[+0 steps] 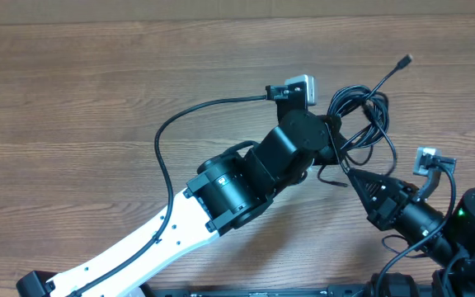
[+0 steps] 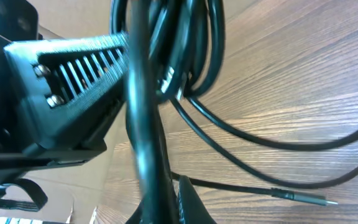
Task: Untangle cables
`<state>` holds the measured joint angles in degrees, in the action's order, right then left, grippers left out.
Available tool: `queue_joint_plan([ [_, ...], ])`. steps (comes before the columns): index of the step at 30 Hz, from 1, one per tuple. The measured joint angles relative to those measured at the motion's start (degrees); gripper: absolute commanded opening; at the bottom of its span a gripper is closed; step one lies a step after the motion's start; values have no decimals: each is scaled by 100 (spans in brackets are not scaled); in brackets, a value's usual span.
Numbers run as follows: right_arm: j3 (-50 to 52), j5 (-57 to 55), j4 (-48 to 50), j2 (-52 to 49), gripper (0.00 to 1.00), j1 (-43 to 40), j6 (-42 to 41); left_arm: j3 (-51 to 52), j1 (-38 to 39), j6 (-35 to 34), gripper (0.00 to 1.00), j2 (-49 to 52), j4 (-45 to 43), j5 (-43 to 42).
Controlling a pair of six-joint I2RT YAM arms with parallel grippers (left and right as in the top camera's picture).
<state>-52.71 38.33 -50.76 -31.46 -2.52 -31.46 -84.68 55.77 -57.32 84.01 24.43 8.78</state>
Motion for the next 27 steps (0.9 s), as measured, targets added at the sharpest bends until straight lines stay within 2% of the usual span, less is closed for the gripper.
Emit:
queue_joint_plan([
  [7,0,26,-203,0,4,0,-2,0,-2,-205,4,0,-162,70],
  [8,0,26,-201,0,11,-2,-2,0,-2,-282,4,0,-188,92],
  [10,0,31,-212,0,57,0,22,0,-4,-343,4,0,-223,116],
  [11,0,44,-254,2,75,-2,-11,0,-7,-352,4,0,-258,155],
  [12,0,42,-291,2,90,-2,-20,0,-35,-361,4,0,-295,203],
  [13,0,42,-286,2,100,0,-31,0,-44,-352,4,0,-306,240],
  [22,0,37,-363,2,100,0,-4,0,-81,219,4,-4,-306,374],
  [27,0,17,-420,2,100,0,-9,0,-81,1370,4,-26,-299,389],
])
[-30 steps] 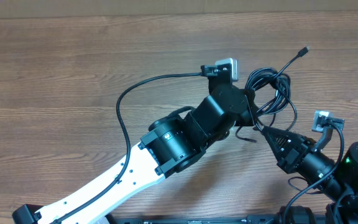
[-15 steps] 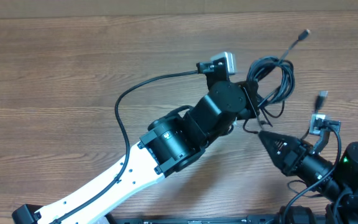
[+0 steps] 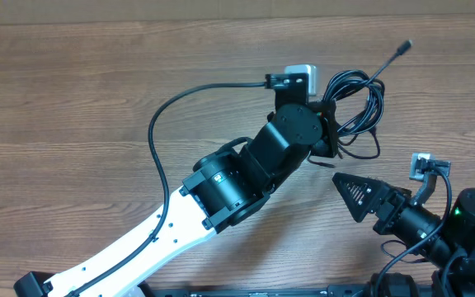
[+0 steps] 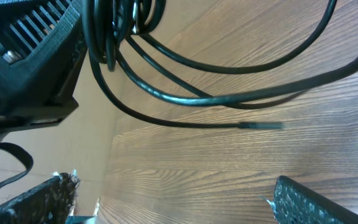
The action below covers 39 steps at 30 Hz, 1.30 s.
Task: Untangle cables
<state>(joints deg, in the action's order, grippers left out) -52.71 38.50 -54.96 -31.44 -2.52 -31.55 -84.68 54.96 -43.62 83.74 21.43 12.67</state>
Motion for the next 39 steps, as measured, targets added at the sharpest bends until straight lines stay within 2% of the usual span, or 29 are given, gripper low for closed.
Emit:
queue_joint_plan([
  [8,0,-758,-9,0,100,0,-107,0,0,1853,4,-15,507,2],
  [14,0,-1504,2,0,100,-2,-367,0,-63,2343,4,-17,756,-59],
  [16,0,-1676,7,0,100,0,-494,0,-173,2524,4,-26,761,-378],
  [21,0,-1947,310,-2,100,-2,-614,0,-909,2907,4,-63,1038,-2044],
  [27,0,-1801,505,-2,100,0,-98,0,-1683,3067,4,-66,1329,-3681],
  [31,0,-1373,579,0,100,-2,619,0,-1718,3091,4,-70,1329,-4406],
  [39,0,-1172,588,0,100,0,1060,0,-1718,3174,4,-70,1331,-4776],
])
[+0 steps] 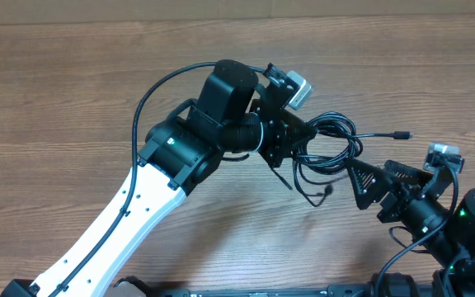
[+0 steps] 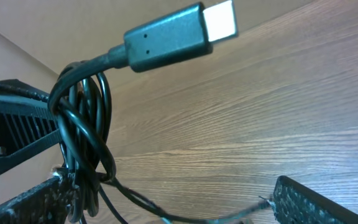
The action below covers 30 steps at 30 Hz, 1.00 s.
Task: Untangle cables
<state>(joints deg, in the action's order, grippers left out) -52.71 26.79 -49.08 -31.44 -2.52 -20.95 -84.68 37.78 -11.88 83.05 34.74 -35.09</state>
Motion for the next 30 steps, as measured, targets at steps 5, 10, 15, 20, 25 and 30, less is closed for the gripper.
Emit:
queue_joint_plan([
  [5,0,0,-13,0,100,-2,39,0,-2,9,4,-2,181,157],
  [10,0,-149,-74,0,100,-2,48,0,-33,9,4,-4,227,214],
  [15,0,-262,-74,0,100,0,81,0,-33,9,4,-4,271,188],
  [20,0,-310,-72,0,100,0,118,0,-33,9,4,-4,289,92],
  [25,0,-319,-70,0,100,0,133,0,-39,15,4,-4,299,-20],
  [30,0,-321,-70,0,100,-2,144,0,-57,166,4,-4,302,-184],
])
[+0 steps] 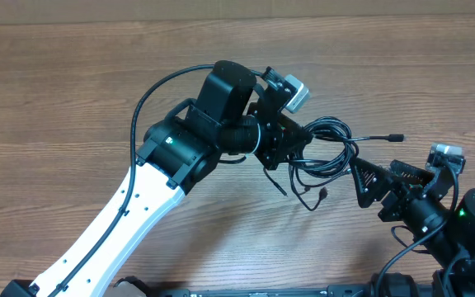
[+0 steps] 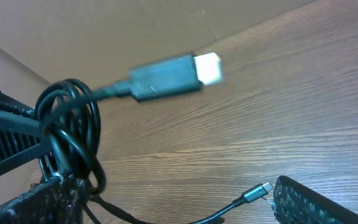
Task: Untangle cables
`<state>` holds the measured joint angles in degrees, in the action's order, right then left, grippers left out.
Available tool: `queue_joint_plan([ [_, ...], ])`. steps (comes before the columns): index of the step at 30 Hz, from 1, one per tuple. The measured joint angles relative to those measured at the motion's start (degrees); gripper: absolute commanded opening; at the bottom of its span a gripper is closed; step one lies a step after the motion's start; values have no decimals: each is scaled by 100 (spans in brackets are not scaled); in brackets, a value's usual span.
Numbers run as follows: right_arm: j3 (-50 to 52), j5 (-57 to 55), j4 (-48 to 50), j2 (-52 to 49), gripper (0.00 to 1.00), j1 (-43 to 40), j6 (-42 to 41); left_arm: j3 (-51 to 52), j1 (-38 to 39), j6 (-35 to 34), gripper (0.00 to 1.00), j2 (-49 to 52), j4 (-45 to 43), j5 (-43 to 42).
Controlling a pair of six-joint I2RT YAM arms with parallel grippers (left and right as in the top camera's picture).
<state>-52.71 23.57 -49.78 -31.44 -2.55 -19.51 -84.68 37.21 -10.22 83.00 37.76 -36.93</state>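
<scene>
A tangled coil of black cable (image 1: 330, 153) hangs from my left gripper (image 1: 280, 142), which is shut on its left side. One USB plug (image 1: 395, 138) sticks out to the right; in the right wrist view this plug (image 2: 169, 76) floats blurred above the jaws. A second, smaller plug (image 1: 324, 194) dangles below the coil and lies just beside my right finger as the small plug (image 2: 261, 190). My right gripper (image 1: 373, 167) stands open just right of the coil, and the right gripper (image 2: 179, 211) holds nothing. The coil (image 2: 70, 140) shows at left.
The wooden table (image 1: 72, 74) spreads under everything. My left arm (image 1: 163, 165) crosses from the lower left to the centre, its own camera cable (image 1: 151, 91) arching over it. The right arm's base (image 1: 468, 223) sits at the lower right corner.
The coil and my left gripper have shifted slightly left. The small dangling plug has come into the right wrist view beside the right finger. Both grippers keep their states.
First my right gripper was at the coil with jaws together while the left held it farther back. Then the right gripper was open and drawn back. Later the left arm had turned and the coil was near the table's middle, a plug pointing at the open right gripper.
</scene>
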Motion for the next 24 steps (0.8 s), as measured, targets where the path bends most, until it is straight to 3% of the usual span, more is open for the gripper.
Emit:
queue_joint_plan([
  [12,0,-136,-4,0,100,2,24,0,-13,168,4,0,-2,-254],
  [16,0,-199,-42,0,92,2,31,0,-15,168,4,0,-2,-271],
  [20,0,-144,-35,0,78,2,92,0,-15,168,4,0,0,-319],
  [24,0,221,127,0,75,2,299,0,-20,168,4,0,0,-345],
])
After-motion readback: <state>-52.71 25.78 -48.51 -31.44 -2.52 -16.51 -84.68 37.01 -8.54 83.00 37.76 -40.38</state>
